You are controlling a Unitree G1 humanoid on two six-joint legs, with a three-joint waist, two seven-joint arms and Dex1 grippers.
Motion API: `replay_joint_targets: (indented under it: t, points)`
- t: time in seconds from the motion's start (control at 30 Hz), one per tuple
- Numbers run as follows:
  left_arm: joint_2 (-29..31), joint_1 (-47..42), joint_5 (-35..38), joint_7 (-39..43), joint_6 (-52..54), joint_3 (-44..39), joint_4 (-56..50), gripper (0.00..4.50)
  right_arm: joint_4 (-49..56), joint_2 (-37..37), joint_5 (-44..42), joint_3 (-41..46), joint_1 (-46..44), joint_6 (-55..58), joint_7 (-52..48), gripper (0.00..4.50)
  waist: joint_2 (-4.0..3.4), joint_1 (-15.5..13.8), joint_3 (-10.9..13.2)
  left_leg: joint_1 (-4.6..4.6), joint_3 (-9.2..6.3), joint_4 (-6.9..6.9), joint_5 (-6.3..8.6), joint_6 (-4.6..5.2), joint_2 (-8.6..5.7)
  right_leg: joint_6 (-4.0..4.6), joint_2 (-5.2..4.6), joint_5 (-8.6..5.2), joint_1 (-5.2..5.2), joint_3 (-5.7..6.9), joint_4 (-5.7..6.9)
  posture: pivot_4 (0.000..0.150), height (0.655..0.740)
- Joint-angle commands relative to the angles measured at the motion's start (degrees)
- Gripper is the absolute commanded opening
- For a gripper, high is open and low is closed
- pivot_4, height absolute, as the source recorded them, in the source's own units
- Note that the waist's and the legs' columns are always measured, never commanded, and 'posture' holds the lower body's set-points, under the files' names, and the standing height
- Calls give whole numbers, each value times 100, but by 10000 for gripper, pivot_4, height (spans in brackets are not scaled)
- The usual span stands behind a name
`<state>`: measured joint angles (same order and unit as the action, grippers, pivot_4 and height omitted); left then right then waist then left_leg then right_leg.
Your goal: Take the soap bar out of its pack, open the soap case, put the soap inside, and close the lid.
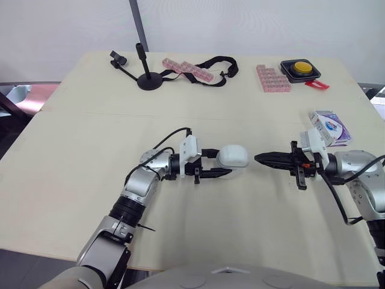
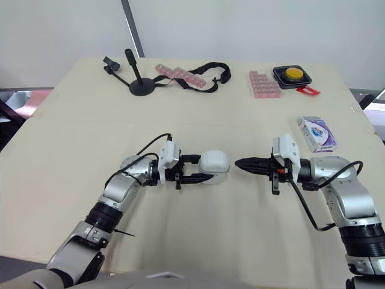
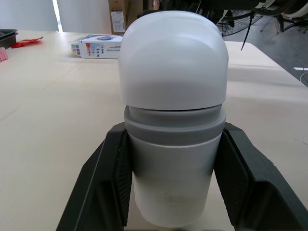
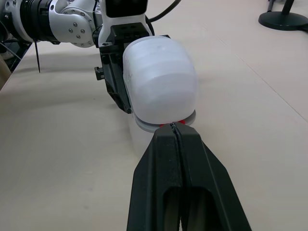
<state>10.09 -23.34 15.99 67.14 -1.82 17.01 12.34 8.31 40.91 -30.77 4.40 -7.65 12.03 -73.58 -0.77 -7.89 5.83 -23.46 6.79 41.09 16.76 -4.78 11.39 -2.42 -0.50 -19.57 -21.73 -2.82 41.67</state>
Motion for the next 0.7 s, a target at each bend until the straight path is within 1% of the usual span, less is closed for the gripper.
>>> replay_joint_targets:
  t: [0.03, 0.47, 0.7]
  points:
    - [39, -37, -2, -3, -30, 14, -168, 18577, 212, 47, -13, -2, -1, -109, -67, 295, 0, 1, 0, 0, 0, 0, 0, 0, 0, 0, 0, 0, 0, 0, 0, 1500, 7143]
    - [20, -48, -2, -13, -39, 13, -151, 18577, 294, 4, -40, -135, -177, -58, 3, 295, 0, -2, 0, 1, 0, 1, 0, 0, 0, 0, -2, 0, 0, 1, 0, 1500, 7143]
    - [31, -41, -8, -7, -43, 14, -153, 18577, 110, 100, -53, -12, -112, -67, -67, 295, 0, -4, 0, 1, -1, 1, 0, 0, 0, 0, 0, 0, 0, 2, 2, 1500, 7143]
